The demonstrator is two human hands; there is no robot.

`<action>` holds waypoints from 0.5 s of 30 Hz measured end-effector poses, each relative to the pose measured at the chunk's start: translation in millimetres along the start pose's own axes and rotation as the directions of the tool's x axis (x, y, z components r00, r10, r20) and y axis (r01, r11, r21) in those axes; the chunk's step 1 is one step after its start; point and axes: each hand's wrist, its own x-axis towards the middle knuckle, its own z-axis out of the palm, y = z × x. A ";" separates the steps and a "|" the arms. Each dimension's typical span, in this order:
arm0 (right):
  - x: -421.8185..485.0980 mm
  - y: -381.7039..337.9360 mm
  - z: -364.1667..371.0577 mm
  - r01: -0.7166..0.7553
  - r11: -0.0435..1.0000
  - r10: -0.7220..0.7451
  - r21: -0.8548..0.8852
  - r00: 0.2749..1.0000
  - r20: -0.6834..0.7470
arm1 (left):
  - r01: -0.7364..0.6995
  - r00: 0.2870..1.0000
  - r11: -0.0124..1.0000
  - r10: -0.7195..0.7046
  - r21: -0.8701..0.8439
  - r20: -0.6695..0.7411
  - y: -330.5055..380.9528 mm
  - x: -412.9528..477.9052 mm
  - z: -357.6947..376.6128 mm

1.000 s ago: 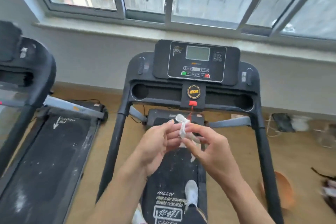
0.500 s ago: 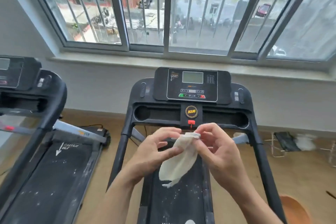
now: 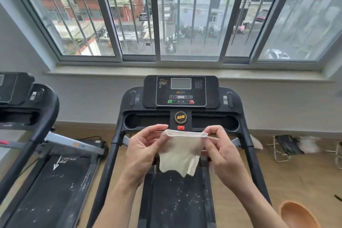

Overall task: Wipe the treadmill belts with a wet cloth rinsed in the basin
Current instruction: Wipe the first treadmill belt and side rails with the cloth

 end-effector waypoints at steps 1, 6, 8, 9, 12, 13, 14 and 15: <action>1.2 2.1 -3.1 0.006 1.000 -0.006 -0.022 1.000 0.003 | -0.043 0.999 0.997 0.045 0.062 -0.022 1.2 -1.0 4.2; 10.6 -20.2 -13.4 0.132 0.988 -0.140 -0.085 0.986 -0.095 | -0.264 0.963 0.944 0.270 0.196 -0.002 35.0 -6.7 34.3; 15.8 -48.0 -22.9 0.233 0.971 -0.218 0.053 0.956 -0.197 | -0.387 0.917 0.880 0.398 0.276 0.017 59.3 -5.9 46.4; 20.1 -59.2 -28.3 0.278 0.951 -0.246 0.137 0.946 -0.211 | -0.435 0.894 0.843 0.447 0.316 0.039 71.5 -4.7 52.1; 28.5 -63.8 -29.4 0.125 0.948 -0.145 0.291 0.988 0.048 | -0.489 0.870 0.820 0.485 0.297 0.092 93.3 2.3 66.3; 27.3 -52.2 -23.0 0.030 0.958 -0.076 0.284 0.985 0.152 | -0.480 0.875 0.827 0.477 0.293 0.089 95.7 4.6 69.9; 24.2 -36.7 -15.5 -0.059 0.956 -0.005 0.286 0.976 0.218 | -0.466 0.881 0.829 0.467 0.308 0.077 94.9 8.1 71.6; 20.0 -22.0 -8.0 -0.133 0.941 0.051 0.310 0.965 0.258 | -0.443 0.890 0.830 0.452 0.338 0.055 92.4 11.7 71.7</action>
